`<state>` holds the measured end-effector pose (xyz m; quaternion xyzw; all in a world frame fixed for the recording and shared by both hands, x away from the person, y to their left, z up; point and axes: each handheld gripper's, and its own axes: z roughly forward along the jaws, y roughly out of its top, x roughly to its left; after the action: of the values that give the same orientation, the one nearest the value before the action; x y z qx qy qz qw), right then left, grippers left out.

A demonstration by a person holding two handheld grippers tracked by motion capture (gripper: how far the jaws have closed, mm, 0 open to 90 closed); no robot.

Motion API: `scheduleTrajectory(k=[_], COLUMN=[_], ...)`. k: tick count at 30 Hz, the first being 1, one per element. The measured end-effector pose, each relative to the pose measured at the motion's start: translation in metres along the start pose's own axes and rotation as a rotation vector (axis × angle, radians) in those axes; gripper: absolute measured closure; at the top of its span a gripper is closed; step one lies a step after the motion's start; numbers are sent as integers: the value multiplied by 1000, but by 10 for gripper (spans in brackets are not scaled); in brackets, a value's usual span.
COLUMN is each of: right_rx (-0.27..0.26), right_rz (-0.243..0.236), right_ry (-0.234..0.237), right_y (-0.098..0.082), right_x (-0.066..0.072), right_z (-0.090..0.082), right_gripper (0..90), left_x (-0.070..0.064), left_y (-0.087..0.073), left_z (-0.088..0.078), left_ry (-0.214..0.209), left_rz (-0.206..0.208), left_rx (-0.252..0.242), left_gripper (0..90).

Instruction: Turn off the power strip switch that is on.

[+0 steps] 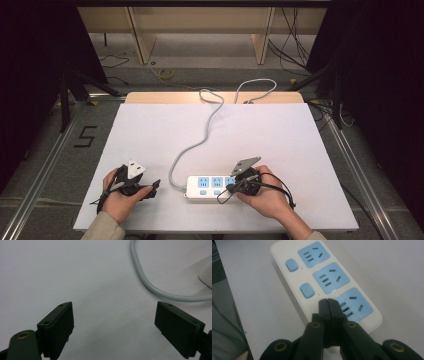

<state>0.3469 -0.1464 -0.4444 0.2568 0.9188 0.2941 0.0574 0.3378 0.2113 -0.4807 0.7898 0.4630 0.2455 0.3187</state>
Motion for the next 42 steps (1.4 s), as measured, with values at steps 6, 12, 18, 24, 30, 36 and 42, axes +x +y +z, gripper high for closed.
scheduleTrajectory(k=[6,12,18,24,30,36,42], right_rx=[7,17,17,20,23,33,32], right_rz=[3,4,2,-1,0,-29,-25], right_ry=[-6,-5,-4,-10,-19,-22,-20], right_y=[0,0,0,0,1,3,4], right_x=[0,1,0,1,3,9,9], right_z=[1,3,3,3,4,7,6], right_gripper=[900,900,900,900,900,900,900], left_x=[0,0,0,0,-1,-1,0], left_y=[0,0,0,0,0,0,0], left_z=[0,0,0,0,0,-1,0], left_ry=[0,0,-1,-1,-1,0,-1], left_rz=[1,2,0,2,4,3,1], left_rx=[0,0,0,0,1,-2,-2], left_gripper=[155,155,155,155,155,155,155])
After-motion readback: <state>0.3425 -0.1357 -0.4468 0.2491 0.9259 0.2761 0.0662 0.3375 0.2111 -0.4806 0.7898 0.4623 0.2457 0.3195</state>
